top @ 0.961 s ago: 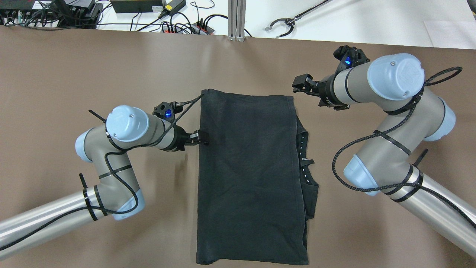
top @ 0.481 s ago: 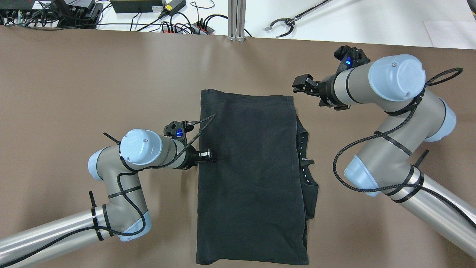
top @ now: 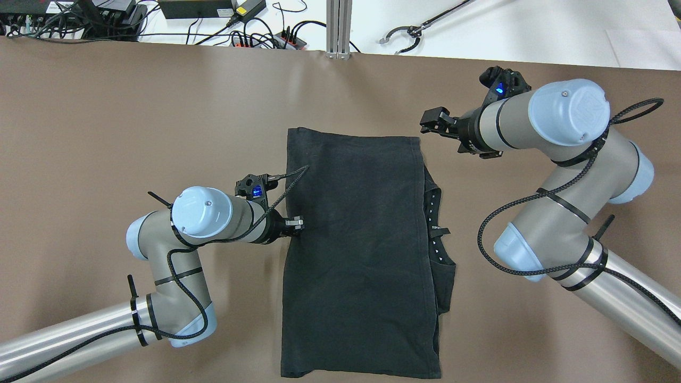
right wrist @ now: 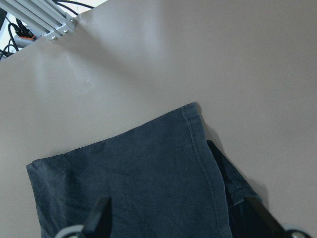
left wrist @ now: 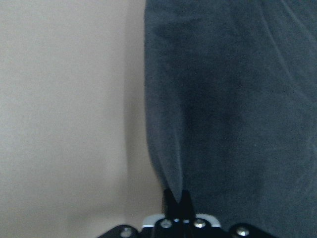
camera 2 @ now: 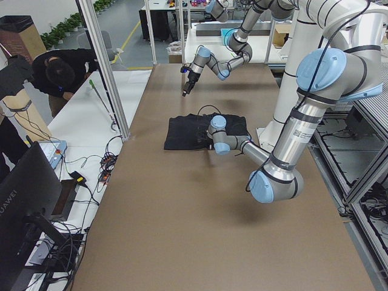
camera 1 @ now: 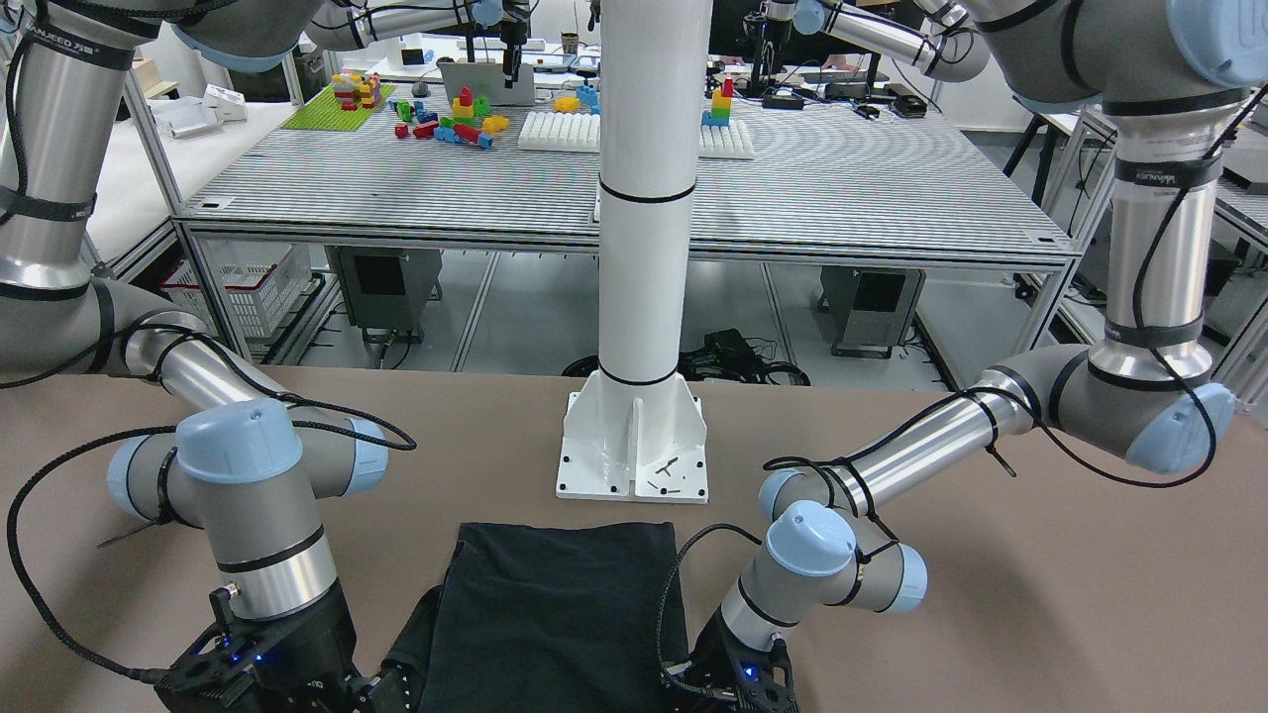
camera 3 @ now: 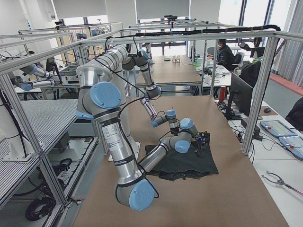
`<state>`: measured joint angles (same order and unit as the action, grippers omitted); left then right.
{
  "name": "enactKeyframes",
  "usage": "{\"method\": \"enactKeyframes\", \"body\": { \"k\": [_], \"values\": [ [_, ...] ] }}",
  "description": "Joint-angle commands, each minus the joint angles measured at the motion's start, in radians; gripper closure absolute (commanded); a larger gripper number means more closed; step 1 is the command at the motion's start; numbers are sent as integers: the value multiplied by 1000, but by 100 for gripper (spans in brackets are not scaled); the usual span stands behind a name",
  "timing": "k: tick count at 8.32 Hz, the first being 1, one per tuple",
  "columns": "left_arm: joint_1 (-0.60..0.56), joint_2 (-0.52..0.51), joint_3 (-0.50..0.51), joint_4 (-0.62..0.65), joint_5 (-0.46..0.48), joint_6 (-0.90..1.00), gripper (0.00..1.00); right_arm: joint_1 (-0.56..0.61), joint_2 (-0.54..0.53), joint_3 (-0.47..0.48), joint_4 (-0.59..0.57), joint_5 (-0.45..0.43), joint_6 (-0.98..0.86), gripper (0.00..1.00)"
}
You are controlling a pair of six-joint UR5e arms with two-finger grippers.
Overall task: Fold clothes
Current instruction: 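Grasp the shirt edge with the left gripper while the right grasps the far corner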
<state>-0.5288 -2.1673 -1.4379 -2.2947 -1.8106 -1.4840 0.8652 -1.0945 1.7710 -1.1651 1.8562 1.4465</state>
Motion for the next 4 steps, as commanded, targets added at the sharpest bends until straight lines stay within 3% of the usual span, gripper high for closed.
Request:
{"method": "enactKeyframes", "body": {
  "k": [1,4],
  "values": [
    [-8,50,-85,3,-12,1,100,0,-1,2,1,0,8,6],
    [-43,130,-144,3,-15,24,100,0,-1,2,1,0,8,6]
  ]
}}
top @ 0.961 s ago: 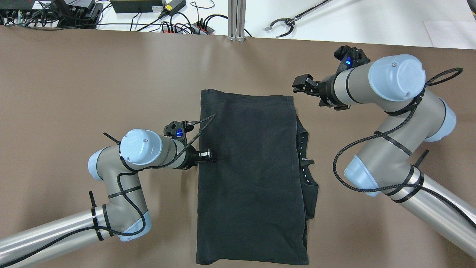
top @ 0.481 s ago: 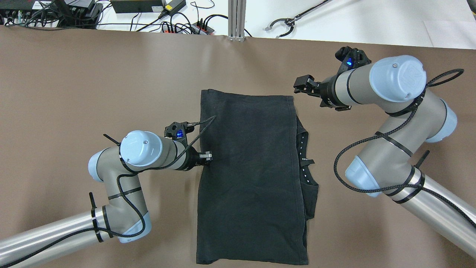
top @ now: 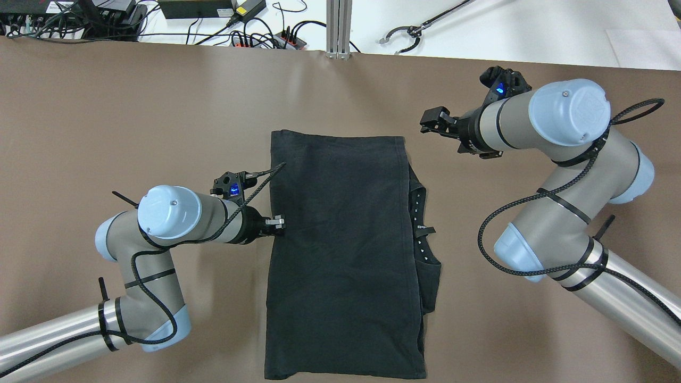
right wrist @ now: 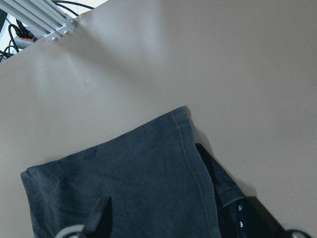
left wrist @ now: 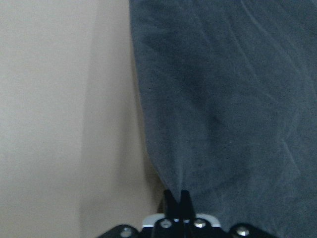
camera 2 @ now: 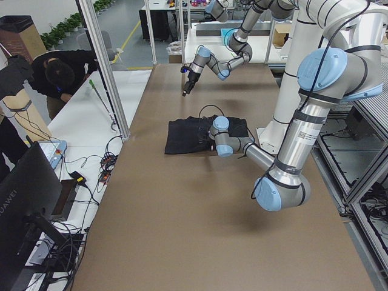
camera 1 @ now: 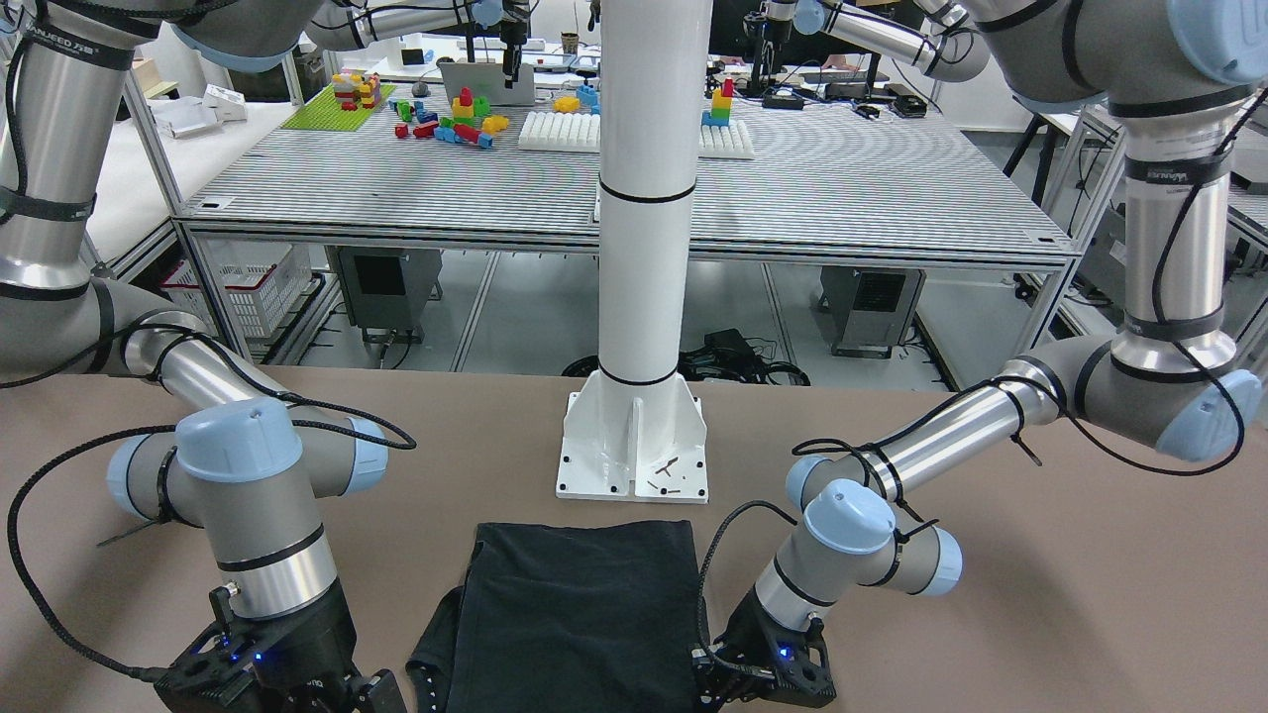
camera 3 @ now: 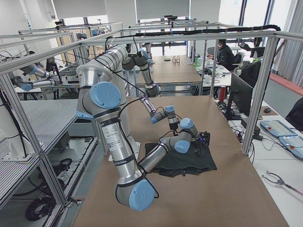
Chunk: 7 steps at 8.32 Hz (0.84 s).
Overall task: Fold clothes
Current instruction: 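Grasp the shirt edge with the left gripper while the right grasps the far corner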
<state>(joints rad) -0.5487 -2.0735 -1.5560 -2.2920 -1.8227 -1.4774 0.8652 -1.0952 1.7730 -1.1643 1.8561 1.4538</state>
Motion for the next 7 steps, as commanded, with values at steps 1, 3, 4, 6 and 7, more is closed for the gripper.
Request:
{"method": "enactKeyframes", "body": {
  "k": [1,3,4,6,7],
  "values": [
    [-39,36,-22,2,-1,22,100,0,-3,0,0,2,0,6],
    [-69,47,-16,6,-9,84,100,-2,-2,0,0,2,0,6],
    [-72,52,-19,3,-12,94,92,-2,-3,5,0,2,0,6],
    [-108,65,-71,3,-23,98,5,-24,-2,13,0,0,3,6],
    [-132,75,-108,6,-71,97,5,-41,-2,20,0,-2,3,6]
  ]
}}
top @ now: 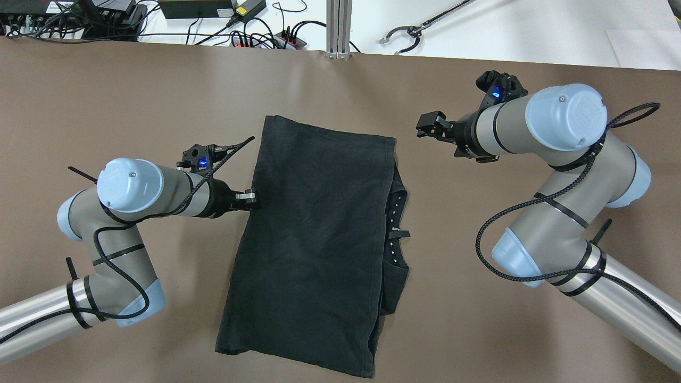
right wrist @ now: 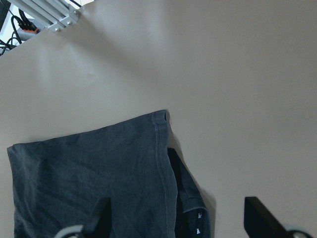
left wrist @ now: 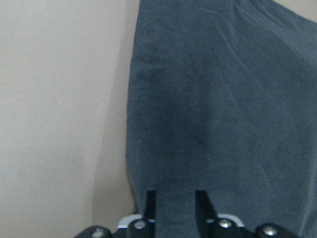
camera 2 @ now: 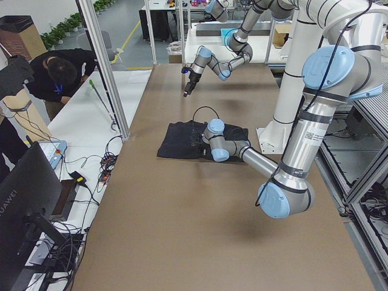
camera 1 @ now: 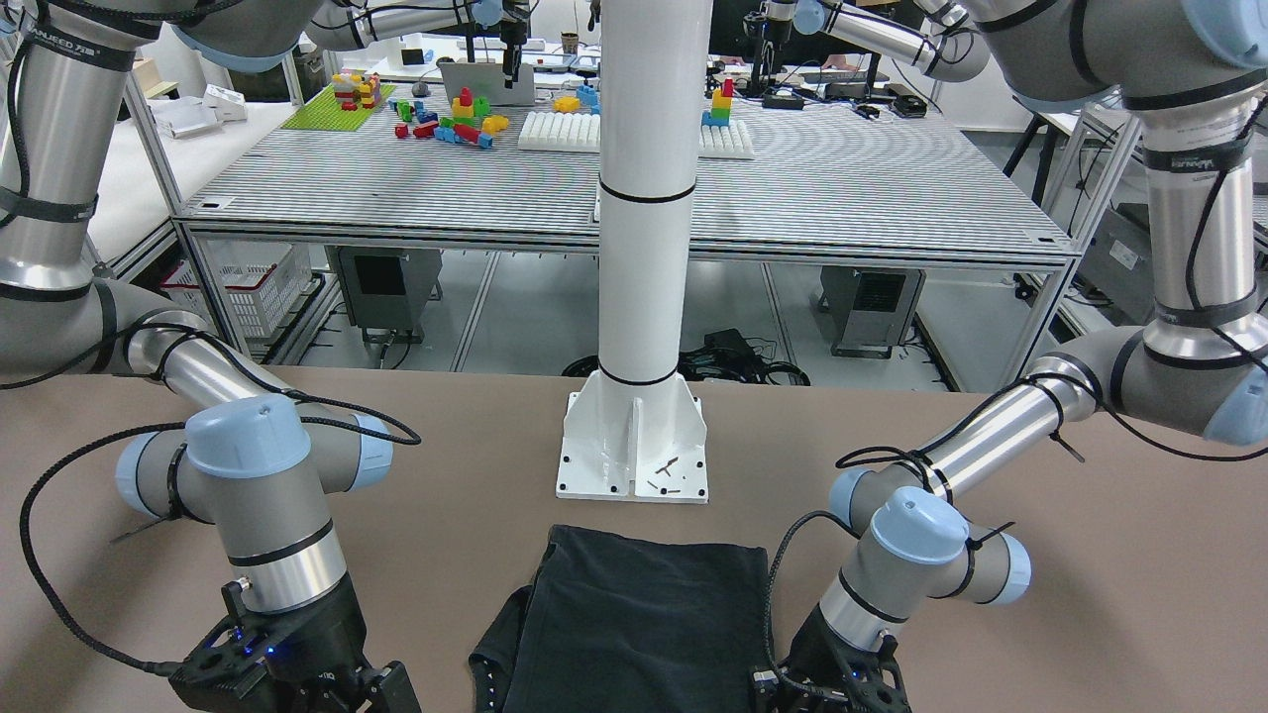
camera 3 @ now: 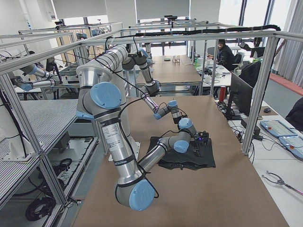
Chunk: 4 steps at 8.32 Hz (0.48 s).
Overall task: Fold clothes
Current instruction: 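Grasp the shirt edge with the left gripper while the right grasps the far corner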
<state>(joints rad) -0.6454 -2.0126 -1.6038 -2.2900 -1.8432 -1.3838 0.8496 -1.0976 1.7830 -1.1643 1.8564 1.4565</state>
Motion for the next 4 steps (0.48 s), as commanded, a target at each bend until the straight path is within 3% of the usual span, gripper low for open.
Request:
{"method": "enactKeyframes", "body": {
  "k": [1,3,4],
  "values": [
    [-45,47,-105,1,-82,-10,5,-35,-1,18,0,-3,24,6],
    [-16,173,-200,-15,-62,-161,5,-58,1,22,0,-3,180,7],
    [47,223,-226,-93,-13,-240,5,-73,1,36,0,-23,236,7]
  ]
}}
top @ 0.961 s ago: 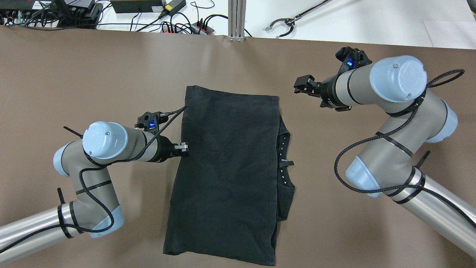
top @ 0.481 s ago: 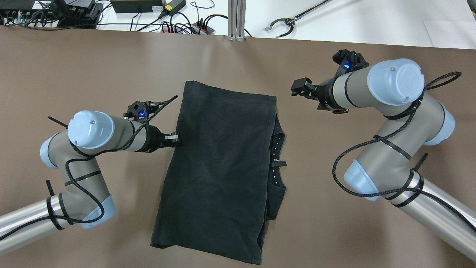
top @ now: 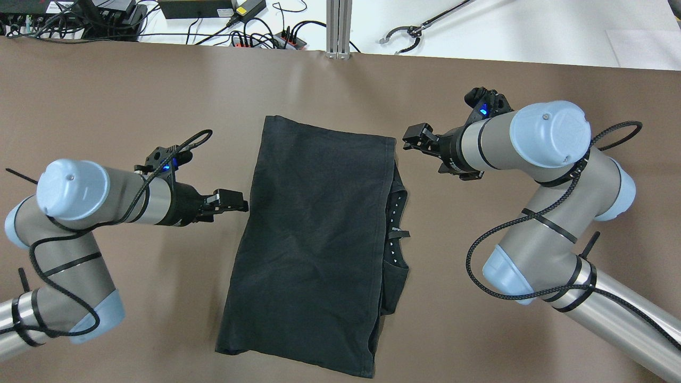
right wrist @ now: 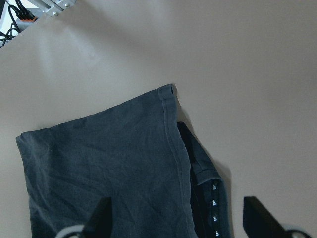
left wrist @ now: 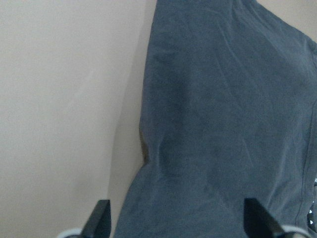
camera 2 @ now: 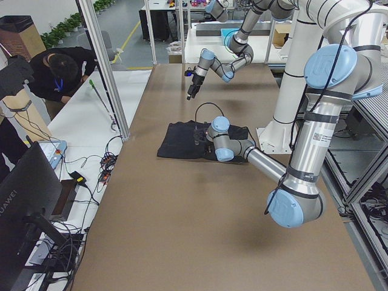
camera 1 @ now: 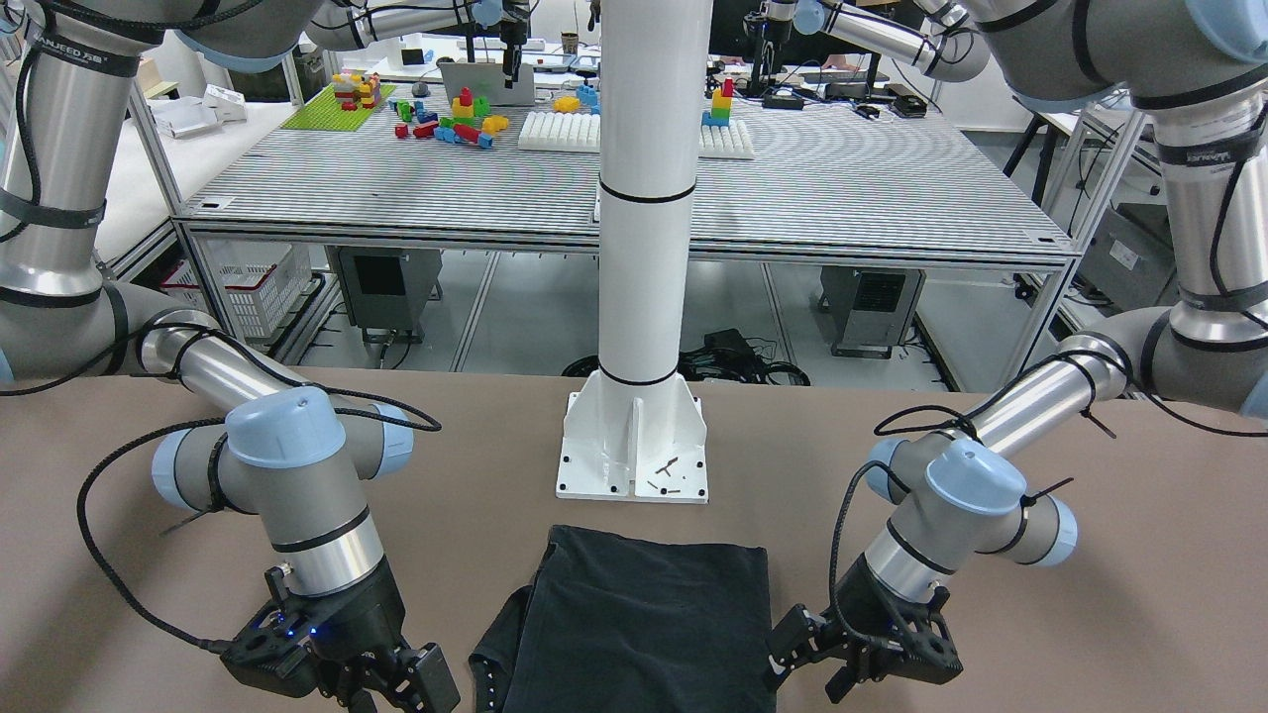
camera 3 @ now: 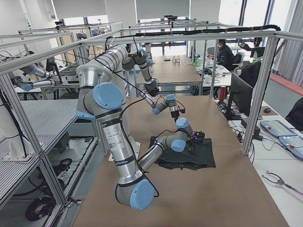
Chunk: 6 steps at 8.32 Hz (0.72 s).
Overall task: Fold clothes
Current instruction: 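Grasp the shirt edge with the left gripper while the right grasps the far corner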
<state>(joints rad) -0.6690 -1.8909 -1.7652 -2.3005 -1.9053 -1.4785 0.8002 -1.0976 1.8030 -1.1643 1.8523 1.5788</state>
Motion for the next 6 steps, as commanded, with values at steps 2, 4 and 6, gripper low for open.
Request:
{"method": "enactKeyframes", "body": {
  "k": [2,4,6],
  "values": [
    [236,171,-85,-181,229,-273,5,-64,-1,22,0,-92,158,6],
    [421,239,-115,-200,436,-374,5,-85,-1,38,0,-134,176,7],
    [479,254,-115,-198,480,-407,5,-85,-7,42,0,-137,176,6]
  ]
}}
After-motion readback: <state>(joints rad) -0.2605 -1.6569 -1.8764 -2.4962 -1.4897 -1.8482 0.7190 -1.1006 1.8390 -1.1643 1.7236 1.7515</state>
